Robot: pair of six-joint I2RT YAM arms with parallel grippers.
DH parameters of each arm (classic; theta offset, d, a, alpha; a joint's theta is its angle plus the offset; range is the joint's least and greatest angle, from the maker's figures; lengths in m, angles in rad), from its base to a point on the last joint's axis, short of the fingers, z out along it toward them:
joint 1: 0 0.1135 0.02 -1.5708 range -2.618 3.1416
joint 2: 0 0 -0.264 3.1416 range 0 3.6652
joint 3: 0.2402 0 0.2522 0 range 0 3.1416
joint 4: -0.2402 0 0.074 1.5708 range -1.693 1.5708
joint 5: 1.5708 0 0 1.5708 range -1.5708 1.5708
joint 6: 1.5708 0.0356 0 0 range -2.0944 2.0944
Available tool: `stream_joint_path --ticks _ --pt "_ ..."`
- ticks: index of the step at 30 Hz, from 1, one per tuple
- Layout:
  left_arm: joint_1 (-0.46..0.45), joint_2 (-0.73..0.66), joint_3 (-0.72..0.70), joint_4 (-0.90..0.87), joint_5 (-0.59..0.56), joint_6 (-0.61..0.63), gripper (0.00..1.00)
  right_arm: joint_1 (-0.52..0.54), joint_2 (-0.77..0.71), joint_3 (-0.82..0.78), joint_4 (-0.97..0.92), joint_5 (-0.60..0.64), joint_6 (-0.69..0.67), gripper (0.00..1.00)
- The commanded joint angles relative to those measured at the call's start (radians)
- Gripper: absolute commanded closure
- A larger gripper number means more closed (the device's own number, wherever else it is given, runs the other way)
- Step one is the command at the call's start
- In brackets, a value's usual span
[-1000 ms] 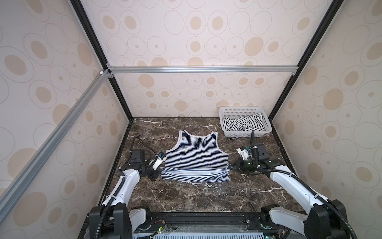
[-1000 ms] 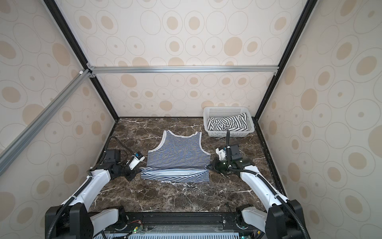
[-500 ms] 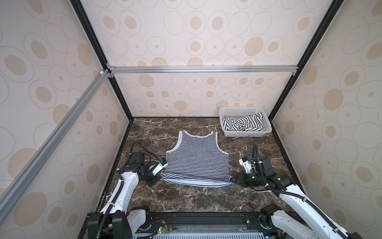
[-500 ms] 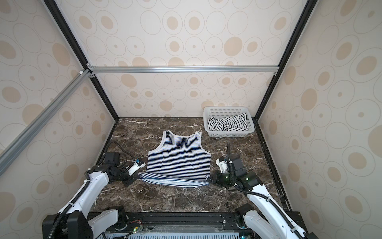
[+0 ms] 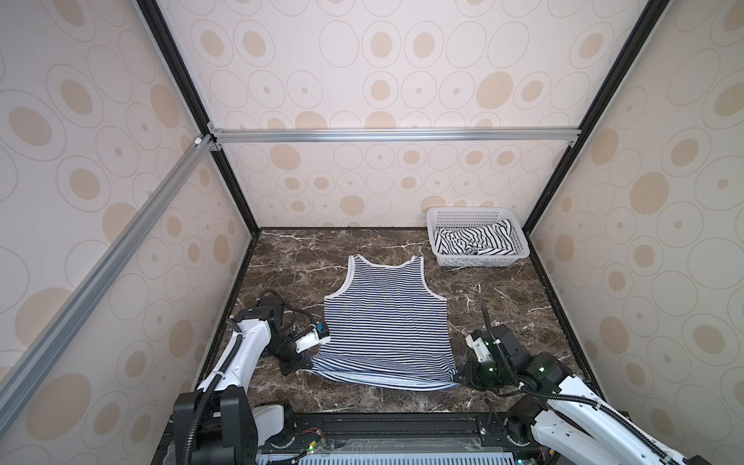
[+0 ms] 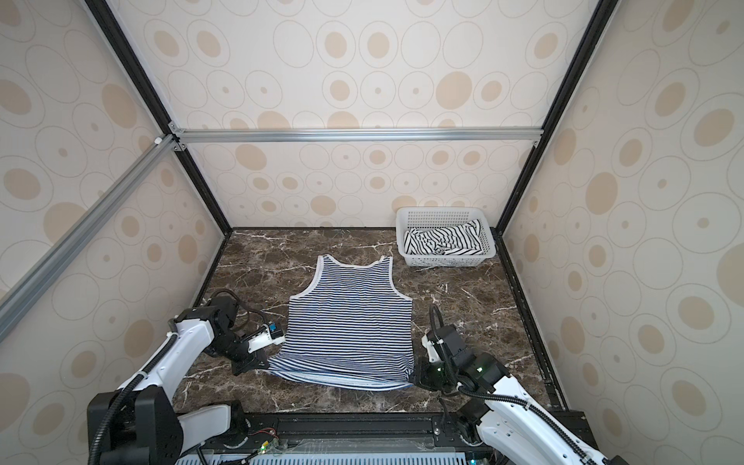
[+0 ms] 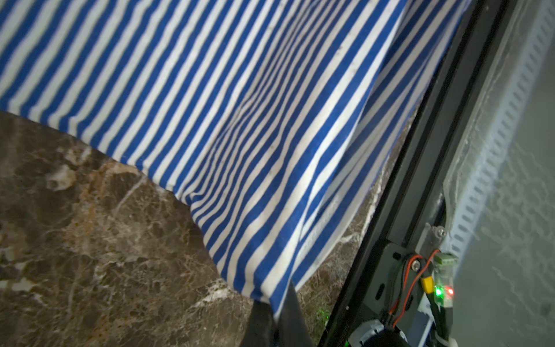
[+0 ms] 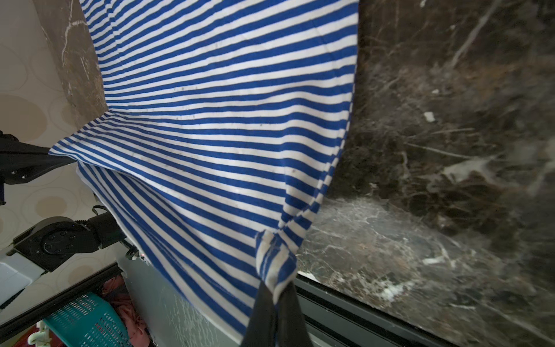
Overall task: Fold and stack tank tops
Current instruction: Smooth out the tank top at the center of the table, then rotate the tank top at the center of the table.
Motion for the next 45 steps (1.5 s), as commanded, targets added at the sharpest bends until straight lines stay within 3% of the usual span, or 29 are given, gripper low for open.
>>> stream_joint_path --ticks 1,12,24,26,30,33,37,41,45 --pt "0.007 0.036 0.035 -0.088 -0.072 0.103 1.00 0.025 -0.010 -0.004 -0.055 0.082 0.051 0.95" --pt "-0.040 0.111 -0.008 -0.009 -0.174 0.096 0.97 0.172 0.085 0.008 -0.024 0.224 0.129 0.94" --pt "-0.099 0.200 -0.004 -0.013 -0.228 0.099 0.75 0.304 0.253 0.065 -0.030 0.332 0.164 0.90" --pt "-0.100 0.202 0.009 -0.018 -0.236 0.107 0.75 0.318 0.262 0.075 -0.040 0.343 0.170 0.86" --pt "-0.097 0.177 0.048 0.016 -0.251 0.102 0.73 0.336 0.243 0.116 -0.143 0.413 0.182 0.65" --pt "-0.099 0.177 0.116 0.078 -0.207 0.047 0.68 0.336 0.219 0.151 -0.216 0.479 0.187 0.56" --pt "-0.119 0.224 0.205 0.174 -0.139 -0.063 0.66 0.339 0.227 0.163 -0.167 0.469 0.179 0.53" --pt "-0.188 0.293 0.268 0.332 -0.139 -0.208 0.65 0.341 0.349 0.191 -0.047 0.445 0.150 0.54" --pt "-0.239 0.395 0.342 0.445 -0.129 -0.318 0.64 0.340 0.511 0.295 -0.042 0.503 0.119 0.54"
